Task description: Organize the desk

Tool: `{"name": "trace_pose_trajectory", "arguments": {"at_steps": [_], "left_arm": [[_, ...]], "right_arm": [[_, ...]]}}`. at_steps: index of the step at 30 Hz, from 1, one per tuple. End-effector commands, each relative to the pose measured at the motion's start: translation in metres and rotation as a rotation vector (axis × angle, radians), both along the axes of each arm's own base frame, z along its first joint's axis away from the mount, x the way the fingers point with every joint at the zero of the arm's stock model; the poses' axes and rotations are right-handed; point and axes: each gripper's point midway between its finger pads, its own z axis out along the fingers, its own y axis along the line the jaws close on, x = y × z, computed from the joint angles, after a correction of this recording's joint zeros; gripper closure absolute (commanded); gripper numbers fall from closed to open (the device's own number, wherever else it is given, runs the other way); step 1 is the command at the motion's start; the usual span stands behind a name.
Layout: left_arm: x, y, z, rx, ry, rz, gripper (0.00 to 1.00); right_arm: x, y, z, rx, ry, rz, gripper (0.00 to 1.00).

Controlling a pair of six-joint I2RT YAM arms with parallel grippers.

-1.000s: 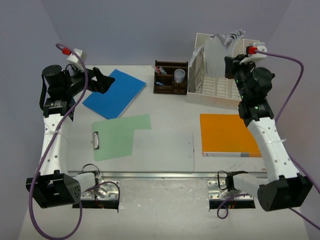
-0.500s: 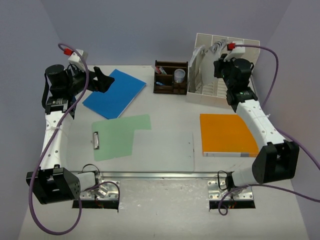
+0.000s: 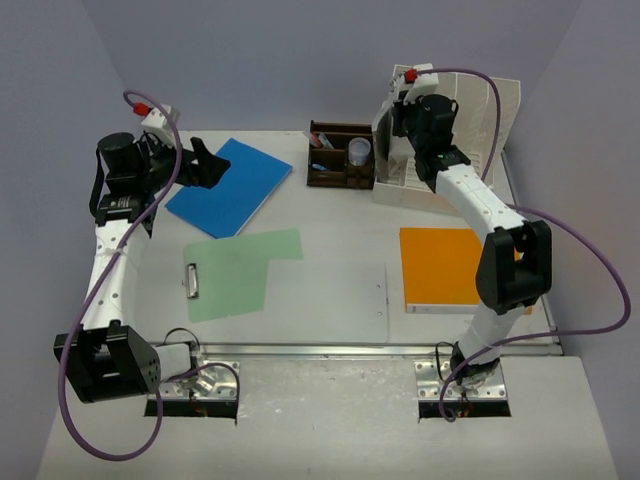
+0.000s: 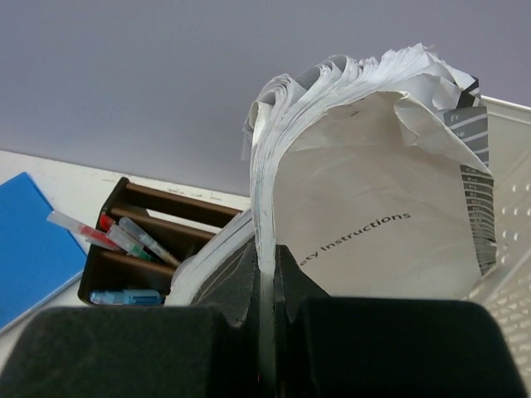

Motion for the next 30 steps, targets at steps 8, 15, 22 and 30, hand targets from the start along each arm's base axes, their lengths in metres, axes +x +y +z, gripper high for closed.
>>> {"name": "trace_pose_trajectory", "arguments": {"at_steps": [8,15,22,30], "left_arm": [[0.004,0.006,-0.008,0.034,-0.021,0.008,0.0],[0.004,0.0,-0.005,-0.016,-0.015,-0.012,0.0],[-0.001,-0.005,0.007,-0.027,-0.046,-0.026,0.0],[-0.009,-0.001,0.004,0.035,-0.062,-0.015,0.0]], "right_arm": [[-0.044,0.018,0.088,-0.06,-0.329,0.093,1.0],[-0.096,0.017,0.142,-0.121,-0.434,0.152,1.0],[-0.121,0.041,0.16,-0.18,-0.538,0.32,1.0],[-0.086,0.027,0.136,-0.234,-0.492,0.217,1.0]]}}
